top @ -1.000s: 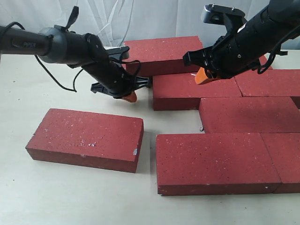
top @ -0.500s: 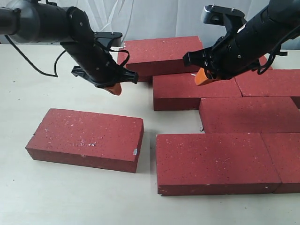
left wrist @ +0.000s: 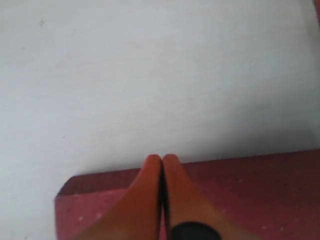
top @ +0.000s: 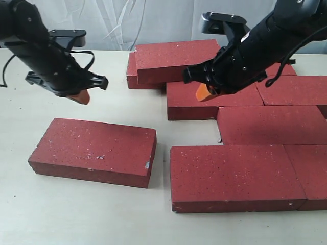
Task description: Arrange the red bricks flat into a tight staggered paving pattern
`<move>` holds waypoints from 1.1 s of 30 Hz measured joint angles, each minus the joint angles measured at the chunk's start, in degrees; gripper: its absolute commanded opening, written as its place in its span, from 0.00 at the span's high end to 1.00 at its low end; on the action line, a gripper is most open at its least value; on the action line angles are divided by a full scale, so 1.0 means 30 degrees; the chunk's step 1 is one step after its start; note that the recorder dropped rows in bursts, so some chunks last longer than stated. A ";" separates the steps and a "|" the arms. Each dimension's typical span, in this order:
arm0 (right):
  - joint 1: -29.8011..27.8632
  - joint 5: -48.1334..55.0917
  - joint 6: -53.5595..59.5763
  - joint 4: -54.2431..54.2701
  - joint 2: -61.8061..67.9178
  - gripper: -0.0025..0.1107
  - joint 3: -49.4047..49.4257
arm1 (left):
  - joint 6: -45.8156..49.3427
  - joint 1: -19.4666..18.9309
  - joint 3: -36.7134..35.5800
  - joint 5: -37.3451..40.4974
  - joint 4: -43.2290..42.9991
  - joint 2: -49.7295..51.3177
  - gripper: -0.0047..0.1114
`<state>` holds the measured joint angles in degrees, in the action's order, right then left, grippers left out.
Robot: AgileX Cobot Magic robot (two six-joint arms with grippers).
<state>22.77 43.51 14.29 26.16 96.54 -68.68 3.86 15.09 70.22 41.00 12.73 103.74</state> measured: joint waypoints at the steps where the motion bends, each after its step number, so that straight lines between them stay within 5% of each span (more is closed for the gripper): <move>1: 0.0312 0.0000 0.0000 -0.0047 0.0000 0.99 0.0000 | 0.0000 -0.0380 -0.0328 -0.0045 0.0000 -0.0315 0.96; 16: 0.5066 0.0000 0.0074 -0.1302 0.0084 0.99 0.0000 | 0.0000 -0.5943 -0.3621 -0.0164 -0.0683 -0.2393 0.96; 33: 0.9277 0.2005 0.0368 -0.2473 0.4277 0.99 -0.2886 | 0.0033 -0.6129 -0.4278 -0.0981 -0.1153 -0.1238 0.96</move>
<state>50.60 49.52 15.40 18.74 109.38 -77.34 3.96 -3.30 57.39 38.06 9.27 100.03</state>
